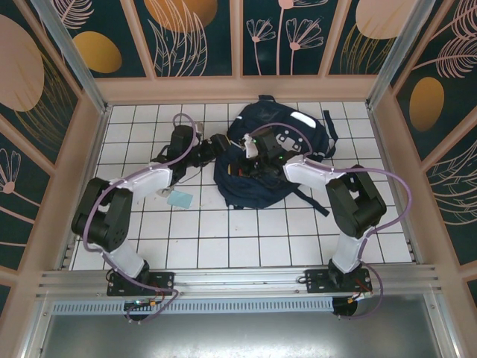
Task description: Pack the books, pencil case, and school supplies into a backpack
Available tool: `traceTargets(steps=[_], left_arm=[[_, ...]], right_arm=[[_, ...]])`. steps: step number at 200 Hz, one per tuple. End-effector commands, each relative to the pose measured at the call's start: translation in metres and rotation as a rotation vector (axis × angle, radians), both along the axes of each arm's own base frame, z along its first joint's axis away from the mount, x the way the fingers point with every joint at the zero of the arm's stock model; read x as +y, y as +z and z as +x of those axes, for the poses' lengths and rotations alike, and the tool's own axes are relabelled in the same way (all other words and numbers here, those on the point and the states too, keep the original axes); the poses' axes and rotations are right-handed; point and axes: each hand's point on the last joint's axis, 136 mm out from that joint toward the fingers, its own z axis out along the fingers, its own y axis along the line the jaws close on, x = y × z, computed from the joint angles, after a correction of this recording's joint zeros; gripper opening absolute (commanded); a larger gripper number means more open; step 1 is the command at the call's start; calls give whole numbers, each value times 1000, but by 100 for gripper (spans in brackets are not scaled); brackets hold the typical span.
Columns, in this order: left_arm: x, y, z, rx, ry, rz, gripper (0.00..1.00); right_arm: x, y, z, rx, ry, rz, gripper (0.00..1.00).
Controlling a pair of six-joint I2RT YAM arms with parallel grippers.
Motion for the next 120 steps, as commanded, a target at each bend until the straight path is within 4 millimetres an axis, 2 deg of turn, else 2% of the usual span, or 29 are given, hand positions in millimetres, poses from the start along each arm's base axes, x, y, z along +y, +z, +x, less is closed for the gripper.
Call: traceTargets(steps=[1,14,33,57,65,81,99,113,115,120], left_arm=[[-10,-19,-2,80,5,-130,77],[-15,-22,-2,84,3,-169,72],[-17,-24,0,75,8,-186,54],[-18,-23,3,51,11,-194,16],[-18,-20,5,38,8,-188,0],[-15,-18,10,17,14,-150,0],[-11,-17,18,-5,20,-108,0],[-3,-27,21,15,23,-87,0],[-4,-20,26,-1,22,-94,0],[-3,-17,30,-6,21,-99,0]], right_arm=[[19,60,-20,-145,139,161,0],[19,63,-25,-151,146,170,0],[22,62,-30,-140,159,181,0],[27,53,-39,-116,181,144,0],[24,45,-42,-98,174,111,0],[10,25,-49,-53,135,34,0],[-16,-4,-59,13,70,-82,0],[-33,-18,-69,61,35,-141,0],[-35,-20,-70,68,31,-150,0],[-41,-24,-75,80,22,-169,0]])
